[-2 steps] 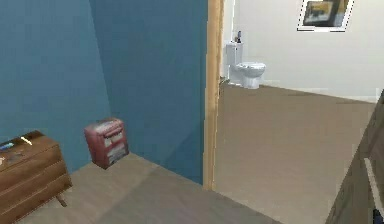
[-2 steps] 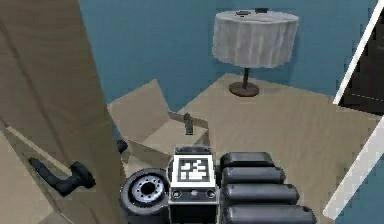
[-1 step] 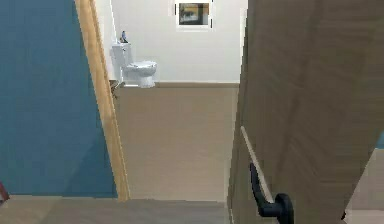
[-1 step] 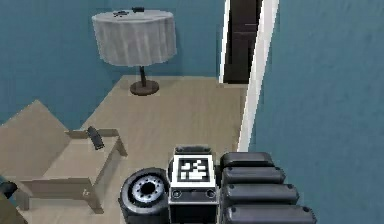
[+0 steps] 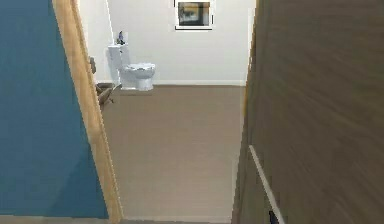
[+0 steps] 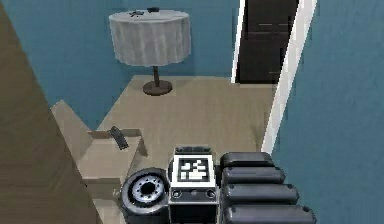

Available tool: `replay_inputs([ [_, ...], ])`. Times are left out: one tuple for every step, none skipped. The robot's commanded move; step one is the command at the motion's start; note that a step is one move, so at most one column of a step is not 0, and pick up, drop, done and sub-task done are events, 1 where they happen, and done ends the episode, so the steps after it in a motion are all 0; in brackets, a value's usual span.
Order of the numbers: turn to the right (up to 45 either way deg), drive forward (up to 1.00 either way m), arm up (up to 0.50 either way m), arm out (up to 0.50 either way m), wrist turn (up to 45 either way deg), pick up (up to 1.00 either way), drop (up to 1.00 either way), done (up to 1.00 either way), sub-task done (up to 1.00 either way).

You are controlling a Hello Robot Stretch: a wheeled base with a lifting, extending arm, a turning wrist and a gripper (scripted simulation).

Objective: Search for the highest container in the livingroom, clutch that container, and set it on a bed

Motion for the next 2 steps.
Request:
replay_inputs([
  [-45.0, 0.0, 0.0, 0.0, 0.0, 0.0, 0.0, 0.0, 0.0],
  [-45.0, 0.0, 0.0, 0.0, 0.0, 0.0, 0.0, 0.0, 0.0],
])
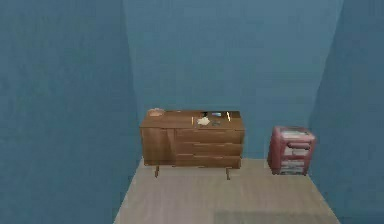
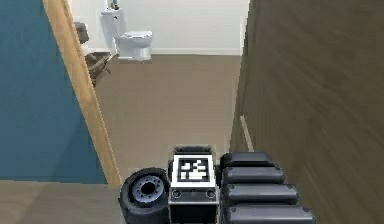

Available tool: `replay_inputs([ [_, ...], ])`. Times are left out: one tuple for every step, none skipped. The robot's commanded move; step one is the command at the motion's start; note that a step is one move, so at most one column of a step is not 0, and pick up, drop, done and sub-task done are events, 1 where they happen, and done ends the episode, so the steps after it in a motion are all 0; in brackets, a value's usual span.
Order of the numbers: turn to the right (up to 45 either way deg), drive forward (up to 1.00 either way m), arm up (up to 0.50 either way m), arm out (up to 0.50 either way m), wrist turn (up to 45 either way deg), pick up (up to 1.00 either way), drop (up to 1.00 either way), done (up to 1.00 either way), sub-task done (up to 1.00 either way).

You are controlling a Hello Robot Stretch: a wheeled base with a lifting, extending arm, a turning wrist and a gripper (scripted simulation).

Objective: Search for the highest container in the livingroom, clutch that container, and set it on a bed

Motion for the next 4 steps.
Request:
replay_inputs([
  [-42.0, 0.0, 0.0, 0.0, 0.0, 0.0, 0.0, 0.0, 0.0],
  [0.0, 0.05, 0.0, 0.0, 0.0, 0.0, 0.0, 0.0, 0.0],
  [45.0, 0.0, 0.0, 0.0, 0.0, 0.0, 0.0, 0.0, 0.0],
  [33.0, 0.0, 0.0, 0.0, 0.0, 0.0, 0.0, 0.0, 0.0],
])
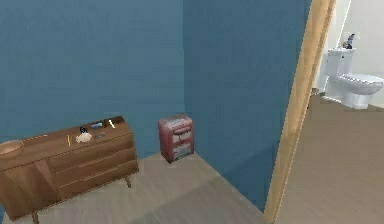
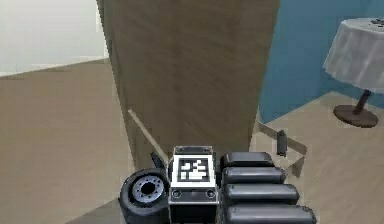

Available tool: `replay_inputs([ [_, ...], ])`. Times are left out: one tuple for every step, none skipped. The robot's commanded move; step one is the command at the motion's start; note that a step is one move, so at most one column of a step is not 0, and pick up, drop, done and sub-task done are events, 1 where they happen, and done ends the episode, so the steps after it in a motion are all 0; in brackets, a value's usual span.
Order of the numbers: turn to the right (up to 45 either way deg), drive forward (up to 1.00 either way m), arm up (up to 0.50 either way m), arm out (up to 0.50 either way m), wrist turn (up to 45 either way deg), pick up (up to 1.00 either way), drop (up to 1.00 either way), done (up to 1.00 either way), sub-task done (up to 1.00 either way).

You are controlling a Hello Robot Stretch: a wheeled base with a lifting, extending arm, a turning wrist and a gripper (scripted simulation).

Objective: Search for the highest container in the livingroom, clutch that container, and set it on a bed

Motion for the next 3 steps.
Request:
replay_inputs([
  [0.0, 0.3, 0.0, 0.0, 0.0, 0.0, 0.0, 0.0, 0.0],
  [45.0, 0.0, 0.0, 0.0, 0.0, 0.0, 0.0, 0.0, 0.0],
  [9.0, 0.0, 0.0, 0.0, 0.0, 0.0, 0.0, 0.0, 0.0],
])
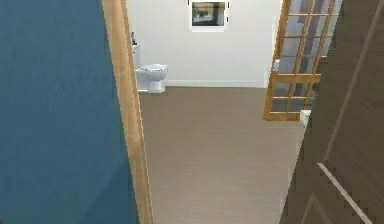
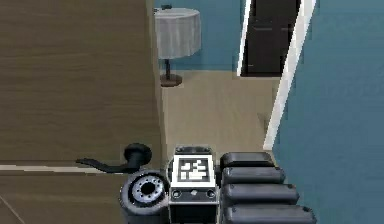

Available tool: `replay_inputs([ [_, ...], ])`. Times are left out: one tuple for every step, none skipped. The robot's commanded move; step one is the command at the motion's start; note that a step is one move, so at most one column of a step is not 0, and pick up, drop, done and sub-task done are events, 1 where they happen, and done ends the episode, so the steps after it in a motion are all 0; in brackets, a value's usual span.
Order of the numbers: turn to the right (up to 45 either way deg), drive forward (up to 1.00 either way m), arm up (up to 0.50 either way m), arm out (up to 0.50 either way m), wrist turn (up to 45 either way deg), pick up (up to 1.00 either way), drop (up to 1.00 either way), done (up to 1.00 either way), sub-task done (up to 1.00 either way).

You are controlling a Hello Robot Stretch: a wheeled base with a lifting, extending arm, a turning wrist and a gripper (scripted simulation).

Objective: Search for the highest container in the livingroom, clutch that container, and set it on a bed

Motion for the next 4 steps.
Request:
replay_inputs([
  [0.0, 1.0, 0.0, 0.0, 0.0, 0.0, 0.0, 0.0, 0.0],
  [21.0, 0.0, 0.0, 0.0, 0.0, 0.0, 0.0, 0.0, 0.0],
  [0.0, 0.05, 0.0, 0.0, 0.0, 0.0, 0.0, 0.0, 0.0],
  [0.0, 1.0, 0.0, 0.0, 0.0, 0.0, 0.0, 0.0, 0.0],
])
